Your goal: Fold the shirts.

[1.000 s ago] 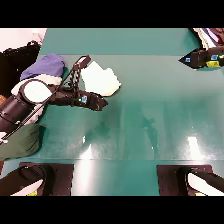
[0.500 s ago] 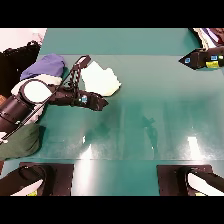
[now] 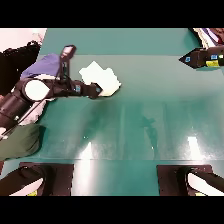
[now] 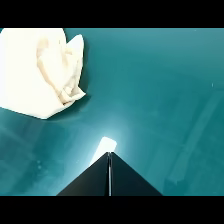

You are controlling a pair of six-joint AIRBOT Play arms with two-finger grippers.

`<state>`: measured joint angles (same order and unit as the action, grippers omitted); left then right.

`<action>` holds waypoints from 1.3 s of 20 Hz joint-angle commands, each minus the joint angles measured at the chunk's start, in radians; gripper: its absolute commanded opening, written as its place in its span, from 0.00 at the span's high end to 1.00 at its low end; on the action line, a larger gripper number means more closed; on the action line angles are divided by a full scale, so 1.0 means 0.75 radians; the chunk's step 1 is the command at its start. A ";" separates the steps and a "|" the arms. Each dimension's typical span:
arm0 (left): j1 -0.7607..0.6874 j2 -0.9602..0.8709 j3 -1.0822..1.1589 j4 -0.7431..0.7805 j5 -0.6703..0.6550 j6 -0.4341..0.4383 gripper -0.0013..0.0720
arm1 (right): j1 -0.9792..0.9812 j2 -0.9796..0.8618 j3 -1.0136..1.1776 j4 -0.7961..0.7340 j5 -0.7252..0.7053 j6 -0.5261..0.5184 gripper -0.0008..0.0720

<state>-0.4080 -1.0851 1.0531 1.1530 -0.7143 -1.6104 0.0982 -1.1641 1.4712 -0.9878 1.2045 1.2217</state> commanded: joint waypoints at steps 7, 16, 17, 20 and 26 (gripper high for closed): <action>0.234 -0.539 0.151 -0.097 0.171 -0.013 0.11 | 0.007 -0.001 0.000 0.000 0.003 0.001 0.96; 0.234 -0.739 0.440 -0.320 0.080 0.209 0.95 | 0.007 0.000 0.000 -0.002 0.002 0.001 0.96; 0.234 -0.738 0.472 -0.320 0.024 0.208 0.95 | 0.007 0.004 0.000 -0.002 0.002 0.001 0.96; 0.234 -0.651 0.610 -0.254 -0.119 0.208 0.96 | -0.009 0.056 0.001 -0.003 -0.054 0.001 0.97; 0.162 -0.140 0.905 -0.153 -0.254 0.243 0.96 | -0.121 0.197 0.157 -0.005 -0.136 0.001 0.96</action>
<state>-0.2550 -1.3361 1.6413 0.9977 -0.8318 -1.4422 0.0414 -1.0519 1.5345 -0.9905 1.1240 1.2228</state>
